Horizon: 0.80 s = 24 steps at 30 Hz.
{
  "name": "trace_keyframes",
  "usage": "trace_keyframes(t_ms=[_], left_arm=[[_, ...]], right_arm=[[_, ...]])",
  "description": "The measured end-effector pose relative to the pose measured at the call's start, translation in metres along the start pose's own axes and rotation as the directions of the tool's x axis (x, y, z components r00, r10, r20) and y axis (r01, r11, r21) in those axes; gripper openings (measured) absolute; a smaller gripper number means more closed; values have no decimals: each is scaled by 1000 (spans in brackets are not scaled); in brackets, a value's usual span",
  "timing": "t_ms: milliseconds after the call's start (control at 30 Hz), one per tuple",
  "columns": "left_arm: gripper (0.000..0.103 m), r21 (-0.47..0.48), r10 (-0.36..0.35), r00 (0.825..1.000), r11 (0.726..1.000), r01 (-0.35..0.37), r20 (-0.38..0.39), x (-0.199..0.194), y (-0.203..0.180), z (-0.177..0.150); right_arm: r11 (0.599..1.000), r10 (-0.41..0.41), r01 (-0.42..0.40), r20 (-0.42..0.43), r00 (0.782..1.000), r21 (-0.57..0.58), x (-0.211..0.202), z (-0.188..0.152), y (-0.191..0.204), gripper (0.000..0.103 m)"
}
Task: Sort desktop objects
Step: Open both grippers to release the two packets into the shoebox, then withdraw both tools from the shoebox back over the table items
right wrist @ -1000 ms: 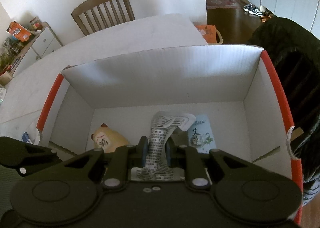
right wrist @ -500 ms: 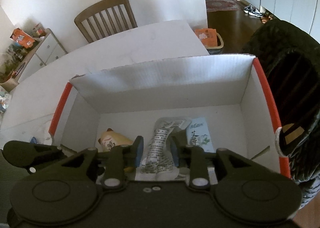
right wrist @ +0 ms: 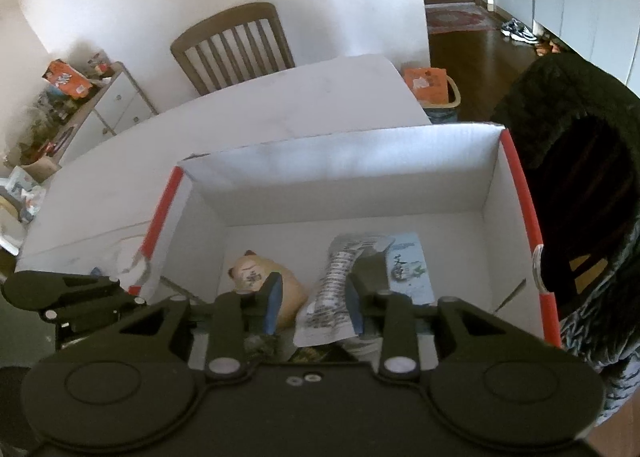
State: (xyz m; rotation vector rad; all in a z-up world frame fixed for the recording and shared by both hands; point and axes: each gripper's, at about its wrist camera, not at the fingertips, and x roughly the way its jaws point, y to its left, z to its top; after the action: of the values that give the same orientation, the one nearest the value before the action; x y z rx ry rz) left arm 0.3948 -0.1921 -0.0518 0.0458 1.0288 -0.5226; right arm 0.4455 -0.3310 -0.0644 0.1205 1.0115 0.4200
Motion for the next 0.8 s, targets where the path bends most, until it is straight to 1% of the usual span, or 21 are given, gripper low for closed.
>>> trace_keyframes(t_ms=[267, 333, 467, 533, 700, 800], left_arm=[[55, -25, -6, 997, 1000, 8, 81, -29, 0, -18], [55, -24, -6, 995, 1000, 9, 96, -35, 0, -23], [55, -23, 3, 992, 1000, 0, 122, -47, 1, -35], [55, -31, -2, 990, 999, 7, 138, -54, 2, -40], [55, -31, 0, 983, 1000, 5, 182, -70, 6, -52], [55, -37, 4, 978, 999, 4, 209, -79, 10, -59]], right_arm=[[1000, -7, 7, 19, 1000, -19, -9, -7, 8, 39], [1000, -15, 16, 24, 1000, -27, -12, -10, 10, 43], [1000, -14, 14, 33, 999, -7, -18, -17, 13, 46], [1000, -14, 14, 43, 999, -4, -22, -21, 15, 51], [1000, -13, 14, 64, 998, -12, -31, -33, 22, 56], [999, -25, 27, 82, 996, -22, -36, -39, 30, 65]])
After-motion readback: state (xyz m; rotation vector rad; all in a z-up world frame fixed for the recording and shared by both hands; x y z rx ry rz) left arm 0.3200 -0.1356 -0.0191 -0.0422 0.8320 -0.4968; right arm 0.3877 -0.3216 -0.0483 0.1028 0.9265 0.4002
